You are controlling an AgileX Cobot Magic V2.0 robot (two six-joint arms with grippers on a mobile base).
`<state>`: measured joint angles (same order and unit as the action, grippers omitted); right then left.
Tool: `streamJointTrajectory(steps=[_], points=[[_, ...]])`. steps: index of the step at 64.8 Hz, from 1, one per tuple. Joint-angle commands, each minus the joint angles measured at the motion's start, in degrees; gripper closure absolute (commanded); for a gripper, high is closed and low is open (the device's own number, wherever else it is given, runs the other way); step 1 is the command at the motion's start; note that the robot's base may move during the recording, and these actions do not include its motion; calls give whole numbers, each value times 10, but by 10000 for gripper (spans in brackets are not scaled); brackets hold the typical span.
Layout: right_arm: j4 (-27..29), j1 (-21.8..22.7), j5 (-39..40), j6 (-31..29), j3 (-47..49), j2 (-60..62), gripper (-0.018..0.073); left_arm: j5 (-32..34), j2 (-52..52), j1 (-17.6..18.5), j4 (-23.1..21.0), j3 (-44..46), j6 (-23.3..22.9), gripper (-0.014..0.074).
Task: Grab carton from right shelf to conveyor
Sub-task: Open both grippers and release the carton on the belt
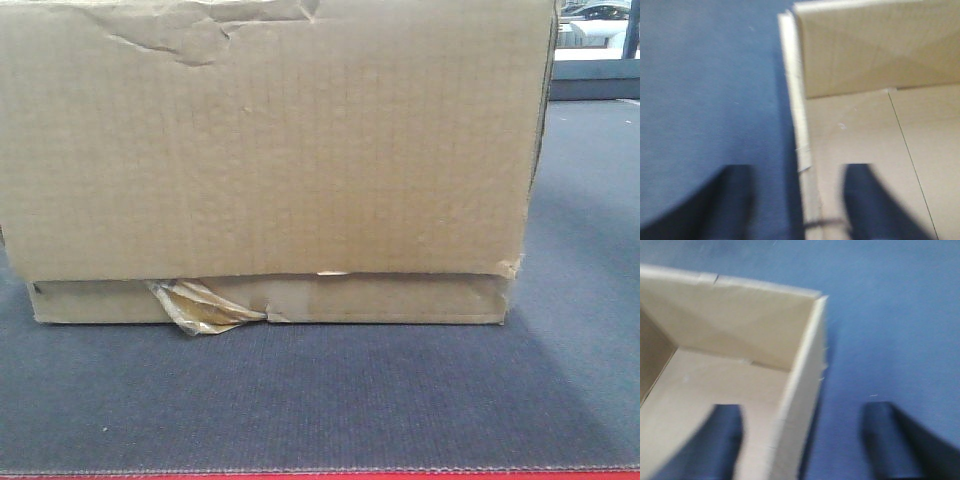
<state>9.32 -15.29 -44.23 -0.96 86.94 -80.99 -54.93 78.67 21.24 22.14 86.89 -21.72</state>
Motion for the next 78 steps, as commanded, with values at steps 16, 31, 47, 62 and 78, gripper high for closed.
streamJointTrajectory(steps=[16,31,47,62,78], points=[[-6,108,-32,-7,-63,67,637,44,-124,-100,-15,-113,16,576],[-12,112,65,-14,-228,128,637,93,-177,-185,-143,-248,137,576],[-16,112,213,-45,-432,262,637,200,-278,-197,-167,-405,170,576],[-16,112,294,-50,-575,429,637,310,-445,-197,-157,-543,170,576],[-16,112,320,-50,-660,624,637,350,-619,-197,-154,-611,170,576]])
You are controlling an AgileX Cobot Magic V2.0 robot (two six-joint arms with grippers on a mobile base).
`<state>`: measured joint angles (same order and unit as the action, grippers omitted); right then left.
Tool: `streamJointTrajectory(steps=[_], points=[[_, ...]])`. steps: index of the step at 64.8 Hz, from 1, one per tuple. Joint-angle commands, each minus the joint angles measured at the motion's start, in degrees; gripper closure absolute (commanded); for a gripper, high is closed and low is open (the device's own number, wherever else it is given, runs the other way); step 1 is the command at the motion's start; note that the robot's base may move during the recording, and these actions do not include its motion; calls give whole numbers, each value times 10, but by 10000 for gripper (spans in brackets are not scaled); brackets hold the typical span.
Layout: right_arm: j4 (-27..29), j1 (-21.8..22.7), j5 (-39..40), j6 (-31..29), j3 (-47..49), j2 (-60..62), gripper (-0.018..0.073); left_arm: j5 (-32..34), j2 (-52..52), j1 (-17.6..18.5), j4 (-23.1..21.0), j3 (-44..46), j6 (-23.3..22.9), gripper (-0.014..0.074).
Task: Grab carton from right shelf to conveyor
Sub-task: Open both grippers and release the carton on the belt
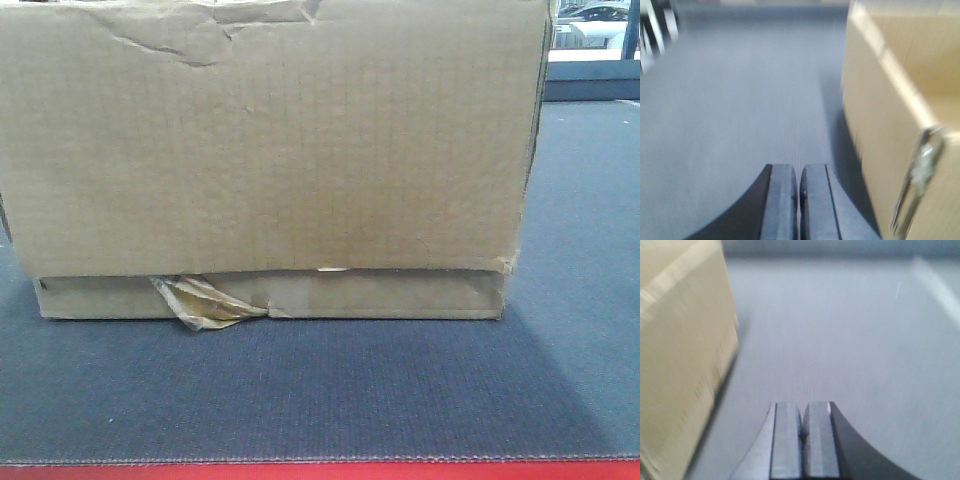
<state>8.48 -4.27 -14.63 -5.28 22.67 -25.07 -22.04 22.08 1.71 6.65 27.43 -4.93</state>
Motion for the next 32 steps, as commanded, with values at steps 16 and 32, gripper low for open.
streamJointTrajectory(steps=[16,32], points=[[-8,2,17,-6,-28,199,637,19,-153,-2,1,-39,2,576],[-8,2,22,-6,-28,207,637,20,-171,-2,1,-39,2,576]])
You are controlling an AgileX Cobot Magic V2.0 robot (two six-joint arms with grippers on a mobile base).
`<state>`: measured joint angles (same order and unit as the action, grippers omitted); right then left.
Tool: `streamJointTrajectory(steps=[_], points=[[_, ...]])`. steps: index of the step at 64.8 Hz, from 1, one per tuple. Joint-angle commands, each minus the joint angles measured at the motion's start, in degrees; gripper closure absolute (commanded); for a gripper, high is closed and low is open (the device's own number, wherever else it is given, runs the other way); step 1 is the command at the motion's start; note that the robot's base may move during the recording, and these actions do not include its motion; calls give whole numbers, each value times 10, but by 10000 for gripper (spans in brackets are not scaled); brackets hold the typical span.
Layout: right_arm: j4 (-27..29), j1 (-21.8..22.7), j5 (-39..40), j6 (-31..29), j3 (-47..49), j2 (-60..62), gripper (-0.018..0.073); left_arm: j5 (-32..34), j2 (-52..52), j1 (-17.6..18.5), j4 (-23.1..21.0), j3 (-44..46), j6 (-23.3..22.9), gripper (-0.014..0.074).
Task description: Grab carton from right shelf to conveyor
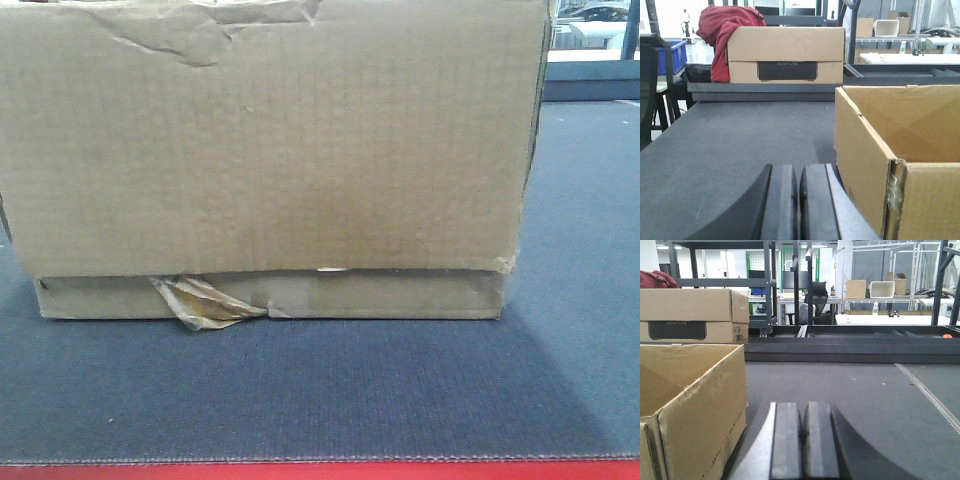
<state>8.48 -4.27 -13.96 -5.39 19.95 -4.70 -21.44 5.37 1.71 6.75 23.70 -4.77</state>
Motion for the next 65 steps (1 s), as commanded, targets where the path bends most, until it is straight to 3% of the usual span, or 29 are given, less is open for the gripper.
streamJointTrajectory(steps=[1,44,56,65], points=[[-8,2,15,-5,-1,3,637,14,-4,-2,0,-1,1,576],[-8,2,16,-5,-1,3,637,3,-9,-13,4,-2,3,576],[-8,2,16,-5,-1,3,637,41,-54,-40,-26,-84,21,576],[-8,2,16,-5,-1,3,637,116,-54,-44,-30,-174,22,576]])
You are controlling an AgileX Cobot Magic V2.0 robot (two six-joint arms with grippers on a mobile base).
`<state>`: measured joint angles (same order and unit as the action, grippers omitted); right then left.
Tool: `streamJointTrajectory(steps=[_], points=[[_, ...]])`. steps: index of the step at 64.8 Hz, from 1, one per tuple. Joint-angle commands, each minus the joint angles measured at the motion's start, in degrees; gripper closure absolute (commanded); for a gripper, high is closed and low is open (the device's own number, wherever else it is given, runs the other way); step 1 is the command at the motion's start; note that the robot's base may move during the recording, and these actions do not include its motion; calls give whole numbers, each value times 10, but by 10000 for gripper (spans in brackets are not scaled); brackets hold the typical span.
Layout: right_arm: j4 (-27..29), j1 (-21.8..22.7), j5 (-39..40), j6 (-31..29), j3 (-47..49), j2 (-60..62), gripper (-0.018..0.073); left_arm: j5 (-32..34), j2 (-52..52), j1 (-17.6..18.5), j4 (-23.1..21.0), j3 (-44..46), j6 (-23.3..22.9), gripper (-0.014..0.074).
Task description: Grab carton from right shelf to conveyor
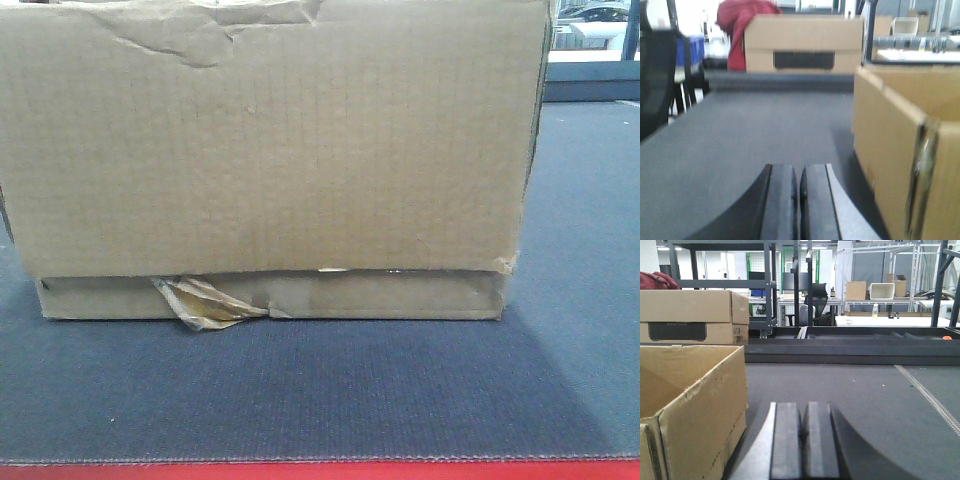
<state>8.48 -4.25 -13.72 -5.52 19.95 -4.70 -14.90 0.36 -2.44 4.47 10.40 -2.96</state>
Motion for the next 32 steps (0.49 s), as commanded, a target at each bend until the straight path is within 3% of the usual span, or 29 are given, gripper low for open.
streamJointTrajectory(steps=[1,9,12,32], points=[[-8,2,14,-4,-1,3,637,64,-4,-3,-7,-50,4,576],[-8,2,15,-4,-1,3,637,179,-4,-3,-9,-104,4,576],[-8,2,15,-4,-1,3,637,149,-4,-3,-11,-104,4,576],[-8,2,18,-4,-1,3,637,157,-4,-3,-22,-104,4,575]])
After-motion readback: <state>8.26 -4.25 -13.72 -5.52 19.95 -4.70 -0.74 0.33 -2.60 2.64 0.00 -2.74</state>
